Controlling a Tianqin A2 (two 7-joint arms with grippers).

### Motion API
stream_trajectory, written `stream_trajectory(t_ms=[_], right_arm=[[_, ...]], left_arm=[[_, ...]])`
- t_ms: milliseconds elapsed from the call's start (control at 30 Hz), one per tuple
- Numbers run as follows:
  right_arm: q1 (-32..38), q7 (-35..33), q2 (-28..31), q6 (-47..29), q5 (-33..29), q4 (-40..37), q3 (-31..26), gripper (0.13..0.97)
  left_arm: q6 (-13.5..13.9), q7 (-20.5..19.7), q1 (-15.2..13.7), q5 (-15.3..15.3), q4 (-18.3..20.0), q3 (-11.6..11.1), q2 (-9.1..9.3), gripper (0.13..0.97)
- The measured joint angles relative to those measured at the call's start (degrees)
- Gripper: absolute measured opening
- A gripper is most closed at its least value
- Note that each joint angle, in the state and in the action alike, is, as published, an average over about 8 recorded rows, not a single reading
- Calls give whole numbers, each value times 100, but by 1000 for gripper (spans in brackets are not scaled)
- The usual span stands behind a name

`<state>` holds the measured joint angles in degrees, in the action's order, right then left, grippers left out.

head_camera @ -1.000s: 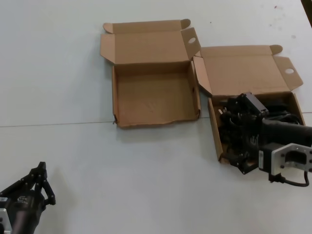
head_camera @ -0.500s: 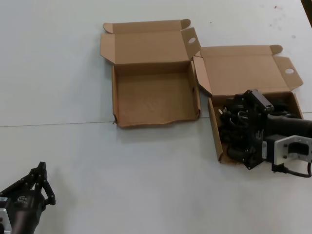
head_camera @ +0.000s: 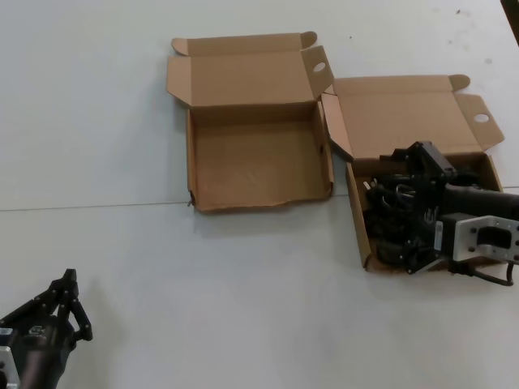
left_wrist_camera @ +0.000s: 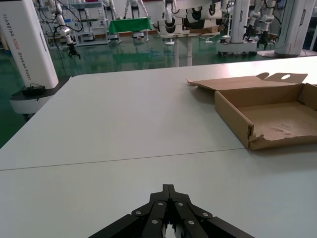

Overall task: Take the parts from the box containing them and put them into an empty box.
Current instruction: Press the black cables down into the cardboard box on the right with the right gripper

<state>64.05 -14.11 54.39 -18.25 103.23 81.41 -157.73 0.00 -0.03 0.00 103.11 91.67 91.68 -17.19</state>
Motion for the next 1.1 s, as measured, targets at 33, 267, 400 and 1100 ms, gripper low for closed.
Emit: stream_trajectory(t_ms=[33, 267, 400, 1100], right_arm=[[1, 0, -2, 6, 8, -6, 0, 966], [-5, 0, 4, 59, 32, -29, 0, 966], [-29, 0, 34, 127, 69, 14, 0, 966], [-208, 0, 178, 402, 234, 248, 0, 966]], left_arm=[[0, 0, 0, 0, 0, 0, 0, 156], [0, 0, 0, 0, 0, 0, 0, 156], [0, 0, 0, 0, 0, 0, 0, 156], [0, 0, 0, 0, 0, 0, 0, 156]])
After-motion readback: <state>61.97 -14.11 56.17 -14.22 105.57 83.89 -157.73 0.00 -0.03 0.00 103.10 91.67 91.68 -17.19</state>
